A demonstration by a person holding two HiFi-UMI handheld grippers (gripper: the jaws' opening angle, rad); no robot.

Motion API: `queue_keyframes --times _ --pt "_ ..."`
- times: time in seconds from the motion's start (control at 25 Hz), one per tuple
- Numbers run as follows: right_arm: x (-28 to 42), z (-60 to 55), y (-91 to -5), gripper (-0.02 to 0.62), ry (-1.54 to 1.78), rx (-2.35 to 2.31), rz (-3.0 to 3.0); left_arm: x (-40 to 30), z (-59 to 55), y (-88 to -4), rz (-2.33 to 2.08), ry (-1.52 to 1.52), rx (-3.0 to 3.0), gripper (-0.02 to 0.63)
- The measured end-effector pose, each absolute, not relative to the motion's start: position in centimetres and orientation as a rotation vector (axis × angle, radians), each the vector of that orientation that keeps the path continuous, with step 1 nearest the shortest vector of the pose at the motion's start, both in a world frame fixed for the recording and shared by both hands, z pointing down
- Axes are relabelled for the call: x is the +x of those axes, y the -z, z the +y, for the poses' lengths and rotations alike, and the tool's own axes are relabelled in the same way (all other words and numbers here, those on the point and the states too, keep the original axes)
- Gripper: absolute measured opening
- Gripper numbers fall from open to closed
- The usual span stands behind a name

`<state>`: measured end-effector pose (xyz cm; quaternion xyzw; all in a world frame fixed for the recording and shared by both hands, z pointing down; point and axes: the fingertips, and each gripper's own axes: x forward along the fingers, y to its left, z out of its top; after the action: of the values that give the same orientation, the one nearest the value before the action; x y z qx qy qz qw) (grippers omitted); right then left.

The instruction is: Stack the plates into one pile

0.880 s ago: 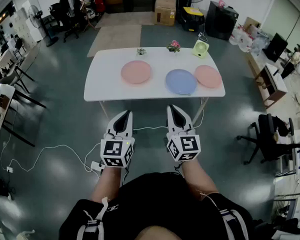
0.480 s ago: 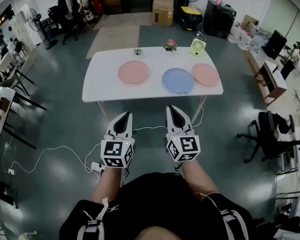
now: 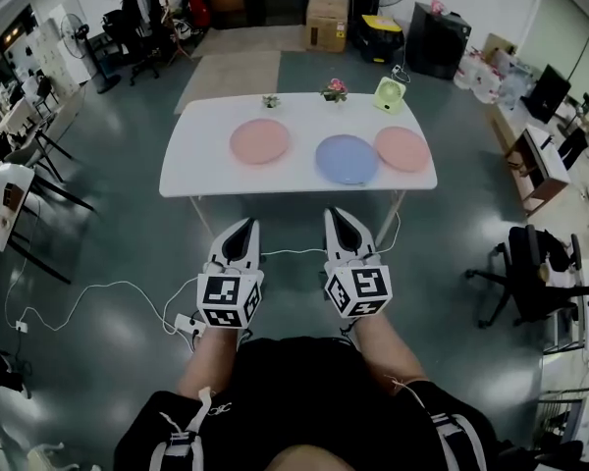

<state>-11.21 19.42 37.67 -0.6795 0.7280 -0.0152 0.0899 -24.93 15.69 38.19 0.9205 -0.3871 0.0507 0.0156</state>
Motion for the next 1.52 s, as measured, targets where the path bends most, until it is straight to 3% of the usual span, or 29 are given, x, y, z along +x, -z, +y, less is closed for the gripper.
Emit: queue_keyframes --times 0.68,1.52 --pt "-11.2 13.9 -42.6 0.015 0.068 -2.004 2.193 -24.7 10.9 -43.5 -1.2 -0.191 2.892 0.013" --pt "-6.2 -24.2 -40.0 0.015 0.088 -2.141 2.076 -20.1 -28.6 -41.3 -1.016 -0.161 2.889 0.013"
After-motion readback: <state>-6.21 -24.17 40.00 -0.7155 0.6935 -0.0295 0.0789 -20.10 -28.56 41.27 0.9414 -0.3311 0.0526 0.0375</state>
